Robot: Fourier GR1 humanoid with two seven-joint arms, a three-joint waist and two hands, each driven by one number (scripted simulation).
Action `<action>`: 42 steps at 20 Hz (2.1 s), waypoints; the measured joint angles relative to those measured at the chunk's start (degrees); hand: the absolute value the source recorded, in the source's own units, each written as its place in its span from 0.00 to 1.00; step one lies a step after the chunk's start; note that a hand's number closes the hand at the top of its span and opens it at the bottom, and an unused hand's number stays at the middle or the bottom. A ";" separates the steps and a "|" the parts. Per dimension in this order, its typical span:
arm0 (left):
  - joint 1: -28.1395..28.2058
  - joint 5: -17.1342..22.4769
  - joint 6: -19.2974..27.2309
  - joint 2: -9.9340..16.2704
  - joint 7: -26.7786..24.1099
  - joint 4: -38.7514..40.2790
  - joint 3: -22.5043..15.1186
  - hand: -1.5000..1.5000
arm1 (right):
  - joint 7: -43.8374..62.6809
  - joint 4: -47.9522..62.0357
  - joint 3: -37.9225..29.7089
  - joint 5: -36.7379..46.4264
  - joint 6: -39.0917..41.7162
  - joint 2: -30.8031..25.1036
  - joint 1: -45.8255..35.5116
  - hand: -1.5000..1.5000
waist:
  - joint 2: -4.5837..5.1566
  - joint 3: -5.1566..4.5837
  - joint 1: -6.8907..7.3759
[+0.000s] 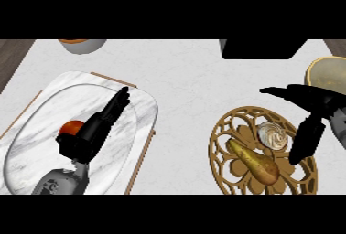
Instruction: Pick the cupcake from the placemat and place it in the bowl
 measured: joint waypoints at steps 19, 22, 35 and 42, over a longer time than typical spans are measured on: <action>1.72 -2.92 -3.11 -2.67 1.41 -1.87 2.60 0.50 | -7.03 -6.93 -2.07 27.15 -3.02 7.06 11.11 0.00 | 0.03 0.06 -0.25; 1.41 -3.36 -3.58 -3.31 1.40 -1.45 3.31 0.50 | -8.69 -5.51 -3.02 30.91 -3.59 8.49 12.24 0.00 | 0.05 0.06 -0.24; 2.50 -6.86 -4.59 -6.28 0.71 -1.47 3.96 0.50 | -18.75 4.39 -7.96 40.85 -2.88 12.98 13.28 0.00 | 0.06 0.07 -0.14; 3.30 -6.91 -5.84 -6.59 0.95 -2.49 5.22 0.50 | -25.92 7.47 -8.73 45.29 -6.14 15.73 12.96 1.00 | 0.07 0.06 -0.10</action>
